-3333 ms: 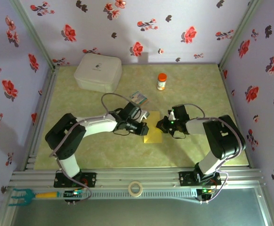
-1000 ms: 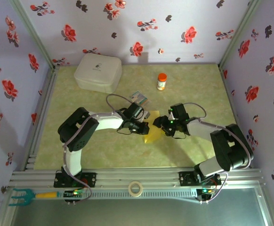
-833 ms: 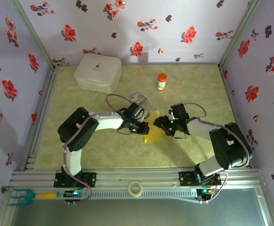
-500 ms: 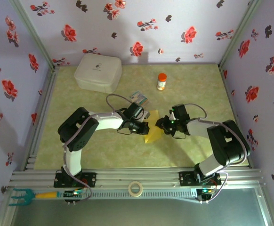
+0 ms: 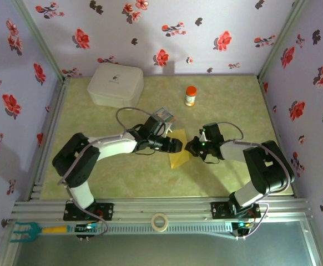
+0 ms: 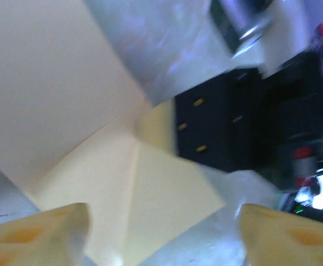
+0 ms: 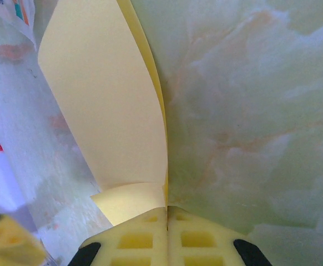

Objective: Fold a paper plane with a square sheet of paper (pick it up from the middle)
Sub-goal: Turn over the paper at the center of the table.

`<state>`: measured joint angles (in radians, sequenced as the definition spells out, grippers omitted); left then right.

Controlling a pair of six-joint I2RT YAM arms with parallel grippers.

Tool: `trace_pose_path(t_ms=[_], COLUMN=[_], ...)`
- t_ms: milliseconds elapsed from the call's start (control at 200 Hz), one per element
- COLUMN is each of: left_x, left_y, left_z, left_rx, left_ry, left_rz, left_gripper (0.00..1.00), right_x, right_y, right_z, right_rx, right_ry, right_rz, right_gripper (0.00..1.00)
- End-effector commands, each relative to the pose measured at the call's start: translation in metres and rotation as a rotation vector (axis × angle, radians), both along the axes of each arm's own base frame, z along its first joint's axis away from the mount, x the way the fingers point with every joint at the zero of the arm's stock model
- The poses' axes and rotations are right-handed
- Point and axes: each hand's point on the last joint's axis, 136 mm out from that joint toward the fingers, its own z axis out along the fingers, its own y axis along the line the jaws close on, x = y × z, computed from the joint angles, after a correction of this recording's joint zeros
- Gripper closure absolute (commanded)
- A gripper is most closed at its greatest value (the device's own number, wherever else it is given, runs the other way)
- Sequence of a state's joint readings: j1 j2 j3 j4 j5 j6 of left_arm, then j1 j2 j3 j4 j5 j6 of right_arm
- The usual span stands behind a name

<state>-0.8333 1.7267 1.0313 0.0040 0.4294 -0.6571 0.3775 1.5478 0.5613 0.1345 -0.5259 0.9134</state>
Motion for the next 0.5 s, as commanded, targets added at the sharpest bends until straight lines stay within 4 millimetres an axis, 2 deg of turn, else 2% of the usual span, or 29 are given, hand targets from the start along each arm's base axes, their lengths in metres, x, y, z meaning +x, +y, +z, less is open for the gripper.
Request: trace_pose_path(t_ms=[0,125,330,495], left_x=[0.015,0.028,0.054,0.069], left_y=[0.0,0.001,0.02,0.017], left_z=[0.03,0.047,0.072,0.101], left_rx=[-0.081,-0.133,-0.138,-0.171], left_ry=[-0.022,-0.01,0.033,0.076], left_rz=[0.065,0.142,0.316,0.376], left_gripper=[0.0,0.0,0.0,0.0], right_x=[0.001,0.001,0.006,0.006], right_y=[-0.007,-0.01,-0.012,-0.017], right_z=[0.001,0.0,0.008,0.015], right_rx=[-0.036,-0.051,-0.088,-0.127], right_ry=[-0.028,-0.021,-0.029,-0.053], right_rz=[-0.003,-0.016,-0.011,-0.022], right_gripper=[0.96,0.96,0.96,0.97])
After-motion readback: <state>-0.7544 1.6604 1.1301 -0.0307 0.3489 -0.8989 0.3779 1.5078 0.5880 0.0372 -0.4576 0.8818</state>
